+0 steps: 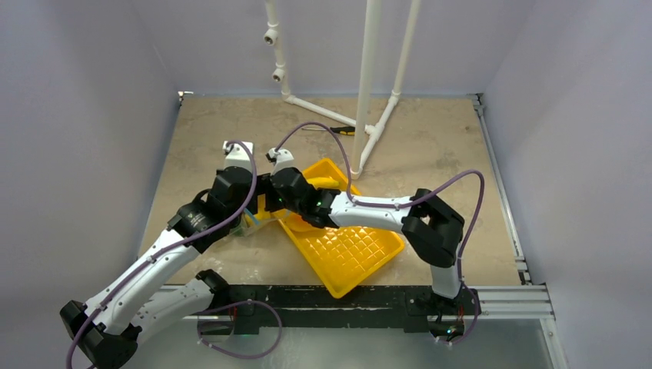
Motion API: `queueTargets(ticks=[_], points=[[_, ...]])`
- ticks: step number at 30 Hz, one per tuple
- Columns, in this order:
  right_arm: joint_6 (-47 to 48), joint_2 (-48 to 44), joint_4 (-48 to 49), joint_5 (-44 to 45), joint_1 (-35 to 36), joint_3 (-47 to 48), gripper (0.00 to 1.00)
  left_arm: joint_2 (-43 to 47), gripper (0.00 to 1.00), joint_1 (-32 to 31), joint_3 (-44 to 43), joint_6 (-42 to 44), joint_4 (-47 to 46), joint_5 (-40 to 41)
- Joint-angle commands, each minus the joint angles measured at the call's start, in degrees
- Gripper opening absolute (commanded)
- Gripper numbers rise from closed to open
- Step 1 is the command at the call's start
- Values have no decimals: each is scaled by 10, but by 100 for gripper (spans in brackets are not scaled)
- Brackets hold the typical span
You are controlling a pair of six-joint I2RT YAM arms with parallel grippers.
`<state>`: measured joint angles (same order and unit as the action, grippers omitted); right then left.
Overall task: Place the food in the zip-top bag and seal the zipper
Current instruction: Place the fake fruit in the zipper food storage bag.
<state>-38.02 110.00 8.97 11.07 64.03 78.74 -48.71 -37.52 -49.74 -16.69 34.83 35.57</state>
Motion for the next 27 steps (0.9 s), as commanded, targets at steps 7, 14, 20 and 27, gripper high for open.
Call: queueTargets(ticks=[7,14,20,27], points=[[-9,-78,57,44,9,-50,98,4,0,-4,2,-2,-27,-23],[-45,-103,28,74,9,-71,85,2,0,-4,2,-2,-27,-24],[-57,-119,-7,115,9,-81,78,1,0,-4,2,-2,-28,-24],[-60,-167,-34,131,9,-118,77,-2,0,-4,2,-1,-28,-24]])
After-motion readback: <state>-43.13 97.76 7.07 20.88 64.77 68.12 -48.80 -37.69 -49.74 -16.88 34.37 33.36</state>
